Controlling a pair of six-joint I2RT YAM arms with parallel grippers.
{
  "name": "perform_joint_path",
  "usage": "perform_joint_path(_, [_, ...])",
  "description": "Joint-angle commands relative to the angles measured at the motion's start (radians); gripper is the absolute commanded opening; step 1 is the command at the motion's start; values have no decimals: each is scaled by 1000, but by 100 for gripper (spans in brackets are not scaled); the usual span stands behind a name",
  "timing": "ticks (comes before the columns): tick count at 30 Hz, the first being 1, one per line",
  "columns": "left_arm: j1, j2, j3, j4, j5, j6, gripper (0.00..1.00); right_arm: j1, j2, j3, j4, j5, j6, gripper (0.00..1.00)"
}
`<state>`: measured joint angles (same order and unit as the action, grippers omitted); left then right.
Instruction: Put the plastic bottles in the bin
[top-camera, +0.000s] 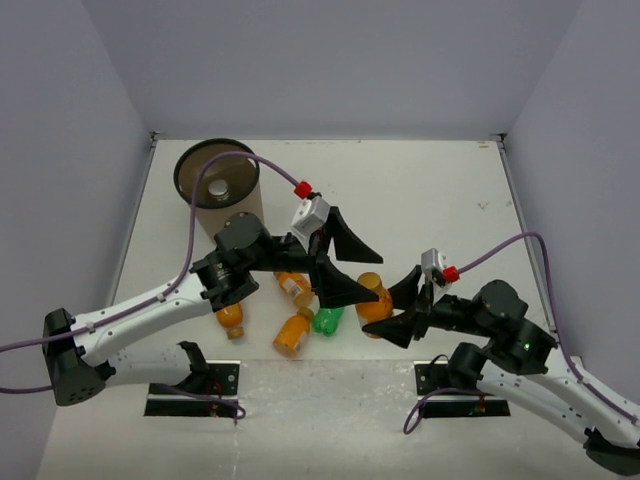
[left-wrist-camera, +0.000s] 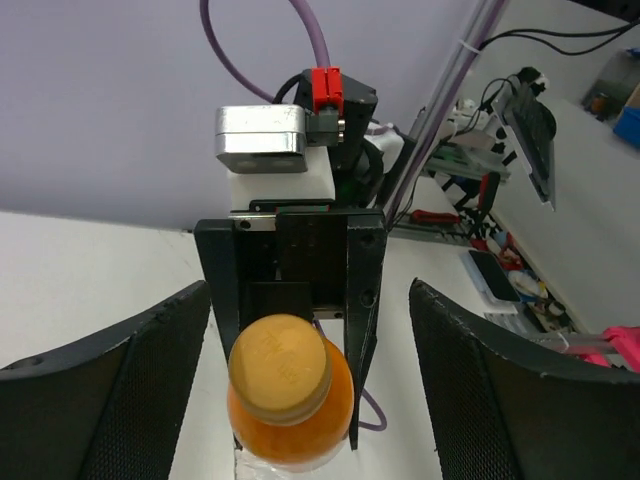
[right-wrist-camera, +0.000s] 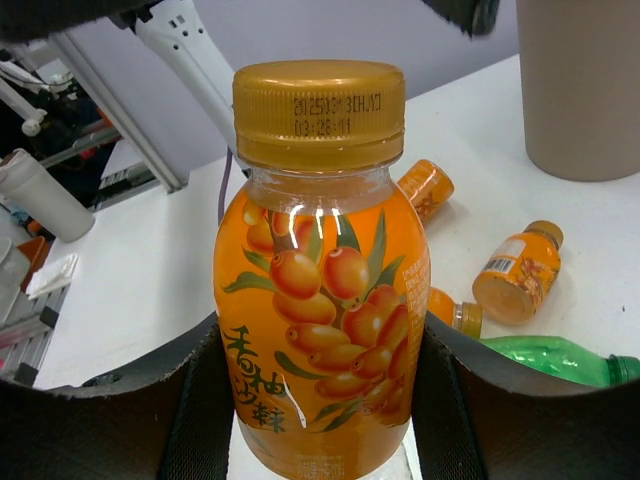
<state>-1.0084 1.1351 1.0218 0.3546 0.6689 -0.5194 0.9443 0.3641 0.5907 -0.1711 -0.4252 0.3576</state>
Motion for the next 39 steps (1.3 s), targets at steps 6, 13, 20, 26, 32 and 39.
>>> perform_joint_path(6, [-24, 74, 34, -25, -52, 21, 91, 5, 9, 54, 16, -30, -39, 0])
perform_joint_path(13, [-25, 74, 31, -37, -63, 36, 36, 5, 1, 46, 12, -4, -42, 0])
perform_joint_path(20, [-33, 63, 52, -78, -118, 35, 0, 5, -23, 32, 2, 124, -31, 49])
perform_joint_path(26, [-18, 38, 230, -484, -678, 88, 0, 5, -60, 20, -106, 513, 46, 99])
perform_joint_path(32, [166, 107, 533, -858, -1402, 136, 0, 7, 30, 38, -281, 916, 239, 99])
perform_joint_path(39, [584, 231, 662, -856, -1505, 186, 0, 5, 208, 60, -240, 736, 351, 99])
